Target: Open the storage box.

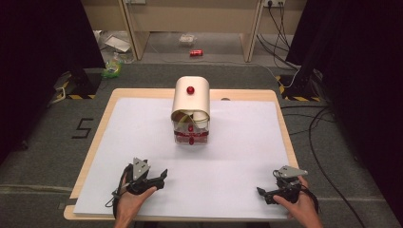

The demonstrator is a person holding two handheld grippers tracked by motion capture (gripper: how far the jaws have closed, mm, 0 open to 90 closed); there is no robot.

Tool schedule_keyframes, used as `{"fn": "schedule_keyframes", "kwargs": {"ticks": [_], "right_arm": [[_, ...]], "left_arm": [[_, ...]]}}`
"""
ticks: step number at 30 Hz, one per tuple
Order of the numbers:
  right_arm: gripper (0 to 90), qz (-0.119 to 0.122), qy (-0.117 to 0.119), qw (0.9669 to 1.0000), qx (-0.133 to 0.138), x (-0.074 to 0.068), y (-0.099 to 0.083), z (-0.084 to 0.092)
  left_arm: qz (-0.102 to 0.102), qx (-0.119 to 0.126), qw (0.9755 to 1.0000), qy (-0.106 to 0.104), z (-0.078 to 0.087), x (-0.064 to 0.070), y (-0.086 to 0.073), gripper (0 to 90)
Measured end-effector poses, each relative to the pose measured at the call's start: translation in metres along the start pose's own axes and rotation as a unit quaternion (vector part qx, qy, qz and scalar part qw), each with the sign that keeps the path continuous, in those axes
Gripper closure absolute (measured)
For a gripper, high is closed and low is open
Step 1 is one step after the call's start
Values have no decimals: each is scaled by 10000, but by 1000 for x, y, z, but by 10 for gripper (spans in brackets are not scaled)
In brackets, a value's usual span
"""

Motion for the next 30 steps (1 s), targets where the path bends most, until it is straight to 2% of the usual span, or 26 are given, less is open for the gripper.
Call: {"fn": "schedule_keyframes", "kwargs": {"ticks": [4, 7, 11, 13, 16, 22, 24, 27, 30], "right_arm": [[2, -6, -1, 10000, -5, 0, 0, 0], [2, 3, -1, 10000, 0, 0, 0, 0], [2, 0, 1, 10000, 2, 0, 0, 0], [2, 3, 1, 10000, 0, 0, 0, 0], [2, 3, 1, 10000, 0, 0, 0, 0], [2, -1, 1, 10000, 1, 0, 0, 0], [2, -1, 0, 10000, -1, 0, 0, 0], [3, 4, -1, 10000, 1, 0, 0, 0], [2, -3, 0, 10000, -2, 0, 0, 0]], "left_arm": [[-83, 154, 9998, 11, -7, 8, 11, 153], [-40, 209, 9998, 55, -12, 12, 14, 160], [51, 373, 9991, 190, -18, 15, 18, 247], [95, 396, 9991, 154, -21, 18, 19, 264], [16, 363, 9992, 185, -24, 23, 18, 277], [24, 359, 9993, 83, -33, 34, 20, 268], [-31, 397, 9992, 40, -37, 39, 23, 272], [-86, 447, 9990, -13, -39, 44, 25, 366], [-150, 524, 9985, -22, -45, 51, 30, 364]]}}
Point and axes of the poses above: each handheld gripper's, and its own axes: z roughly backward along the jaws, y roughly out of its top, x roughly to its right, the point moved 5 cm from there along -z, roughly forward along the jaws, and after that the axes turned 13 degrees about x, right-handed, at the moved point
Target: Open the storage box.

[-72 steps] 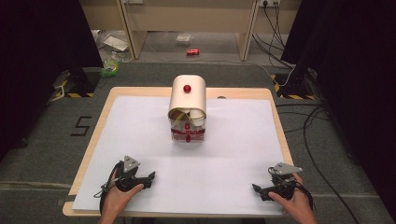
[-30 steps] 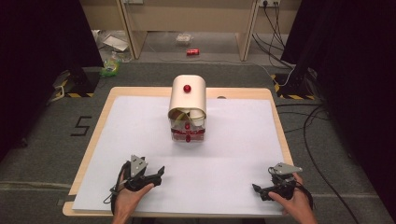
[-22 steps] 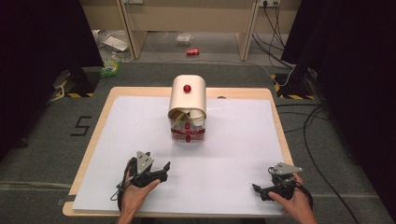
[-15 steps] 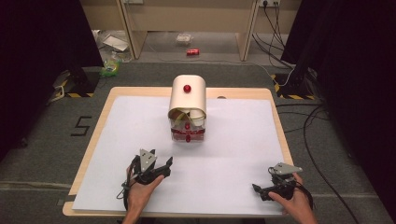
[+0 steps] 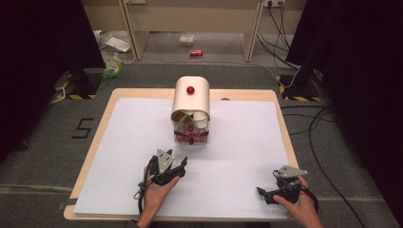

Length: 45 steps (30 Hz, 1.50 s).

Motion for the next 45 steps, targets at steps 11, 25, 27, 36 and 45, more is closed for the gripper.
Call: {"fn": "schedule_keyframes", "kwargs": {"ticks": [11, 25, 27, 36, 45], "right_arm": [[2, 7, 0, 10000, 4, 0, 0, 0], [2, 4, 0, 10000, 4, 0, 0, 0], [2, 14, 0, 10000, 5, 0, 0, 0], [2, 8, -1, 10000, 4, 0, 0, 0], [2, 6, 1, 10000, 5, 0, 0, 0]], "left_arm": [[217, 254, 9994, -113, -17, 10, 10, 489], [-16, 288, 9992, 266, -40, 17, 7, 615], [68, 254, 9993, 284, -43, 17, 6, 632], [119, 204, 9991, 354, -54, 24, 5, 653], [85, 79, 9982, 591, -63, 23, 0, 664]]}}
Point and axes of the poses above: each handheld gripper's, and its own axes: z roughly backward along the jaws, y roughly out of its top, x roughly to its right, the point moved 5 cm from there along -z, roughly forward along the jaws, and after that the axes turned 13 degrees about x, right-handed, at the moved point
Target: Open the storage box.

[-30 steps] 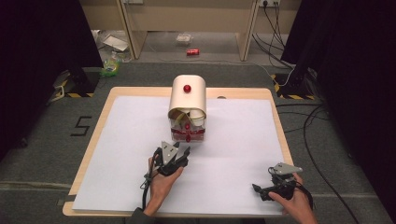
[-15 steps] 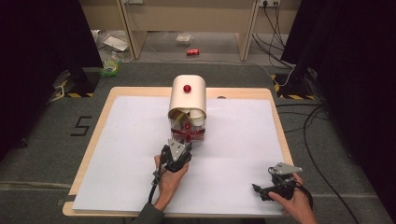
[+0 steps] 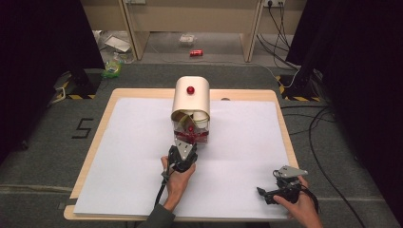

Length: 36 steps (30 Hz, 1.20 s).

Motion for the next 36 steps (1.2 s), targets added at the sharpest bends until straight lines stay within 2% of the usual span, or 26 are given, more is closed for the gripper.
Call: {"fn": "schedule_keyframes", "kwargs": {"ticks": [4, 9, 11, 15, 17, 22, 24, 30, 36], "right_arm": [[2, -6, -3, 10000, -5, 0, 0, 0], [2, -6, -2, 10000, -5, 0, 0, 0], [2, 1, -1, 10000, -2, 0, 0, 0], [2, -2, 0, 10000, -2, 0, 0, 0], [2, -1, -1, 10000, -1, 0, 0, 0], [2, -2, -1, 10000, -1, 0, 0, 0], [2, -6, -1, 10000, -6, 0, 0, 0], [3, -1, 0, 10000, -1, 0, 0, 0], [2, -2, 0, 10000, -1, 0, 0, 0]], "left_arm": [[-50, 5, 9999, 110, 0, 2, 0, 669], [335, 18, 9990, 282, -1, 3, 1, 677], [288, 44, 9988, 392, -1, 5, 0, 679], [412, 70, 9977, 535, -2, 7, 0, 680], [377, 83, 9974, 604, -2, 9, -1, 682], [478, 145, 9958, 764, -2, 10, 0, 697], [443, 146, 9955, 826, -3, 10, -1, 712], [423, 148, 9951, 878, -2, 11, -1, 731], [429, 150, 9958, 790, -2, 10, -1, 731]]}}
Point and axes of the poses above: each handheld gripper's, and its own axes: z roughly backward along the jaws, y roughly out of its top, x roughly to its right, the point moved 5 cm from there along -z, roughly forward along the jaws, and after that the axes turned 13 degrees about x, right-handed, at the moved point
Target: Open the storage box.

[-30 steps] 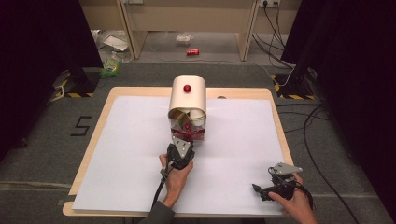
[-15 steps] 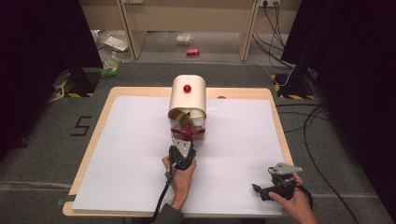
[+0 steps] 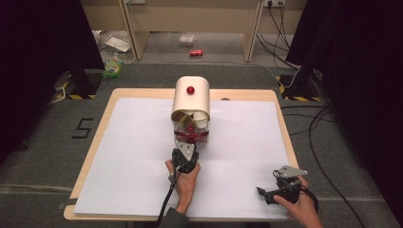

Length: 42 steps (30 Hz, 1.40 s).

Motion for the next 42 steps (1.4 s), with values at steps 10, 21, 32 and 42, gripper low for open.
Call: {"fn": "schedule_keyframes", "kwargs": {"ticks": [10, 21, 32, 42], "right_arm": [[2, 3, 0, 10000, -1, 0, 0, 0], [2, 2, 0, 10000, -1, 0, 0, 0], [2, 2, -1, 10000, 0, 0, 0, 0], [3, -2, 0, 10000, -1, 0, 0, 0]], "left_arm": [[5, -22, 9999, -167, 6, -2, -1, 731], [67, -20, 9995, -299, 17, -3, -2, 730], [28, 73, 9986, -514, 35, -5, 0, 819], [165, -15, 9961, -861, 36, -8, 3, 628]]}}
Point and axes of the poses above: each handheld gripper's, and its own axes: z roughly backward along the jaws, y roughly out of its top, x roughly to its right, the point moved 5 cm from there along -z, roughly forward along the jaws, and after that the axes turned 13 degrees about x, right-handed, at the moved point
